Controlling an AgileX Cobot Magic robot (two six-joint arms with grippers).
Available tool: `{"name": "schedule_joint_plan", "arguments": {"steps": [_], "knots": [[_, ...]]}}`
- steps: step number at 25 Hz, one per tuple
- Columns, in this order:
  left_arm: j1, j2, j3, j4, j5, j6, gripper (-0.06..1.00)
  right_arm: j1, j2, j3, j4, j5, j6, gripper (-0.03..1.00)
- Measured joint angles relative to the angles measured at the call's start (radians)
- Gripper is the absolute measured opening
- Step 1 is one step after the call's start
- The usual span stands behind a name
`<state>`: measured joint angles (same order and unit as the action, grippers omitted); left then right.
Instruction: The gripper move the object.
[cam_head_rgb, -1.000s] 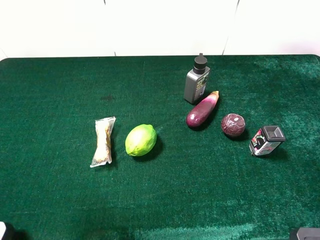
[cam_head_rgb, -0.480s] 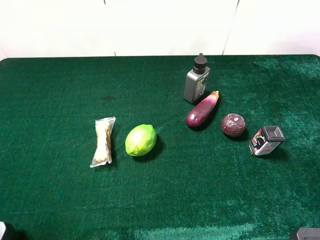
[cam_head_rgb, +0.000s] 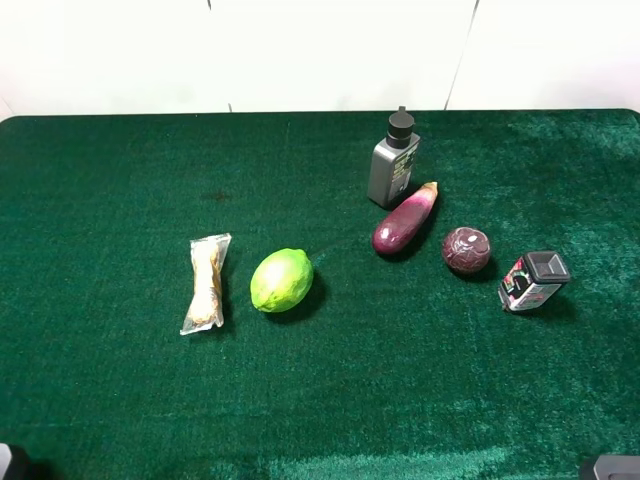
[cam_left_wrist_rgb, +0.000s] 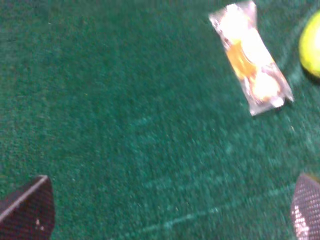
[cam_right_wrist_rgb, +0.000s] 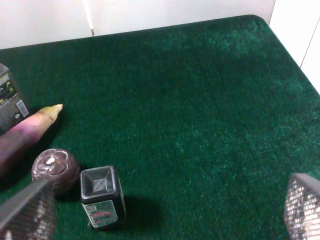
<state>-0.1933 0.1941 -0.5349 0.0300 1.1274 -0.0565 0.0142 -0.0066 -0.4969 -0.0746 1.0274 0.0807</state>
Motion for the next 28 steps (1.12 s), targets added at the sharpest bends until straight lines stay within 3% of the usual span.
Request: {"name": "schedule_joint_plan", "arguments": {"steps": [10, 28], "knots": [[0.171, -0.133, 0.034, -0.006, -0.06, 0.1, 0.95, 0.0, 0.0, 0.0, 0.0, 0.0, 0.0, 0.7], [0.175, -0.2, 0.034, -0.016, -0.064, 0.101, 0.95, 0.0, 0.0, 0.0, 0.0, 0.0, 0.0, 0.7]]}}
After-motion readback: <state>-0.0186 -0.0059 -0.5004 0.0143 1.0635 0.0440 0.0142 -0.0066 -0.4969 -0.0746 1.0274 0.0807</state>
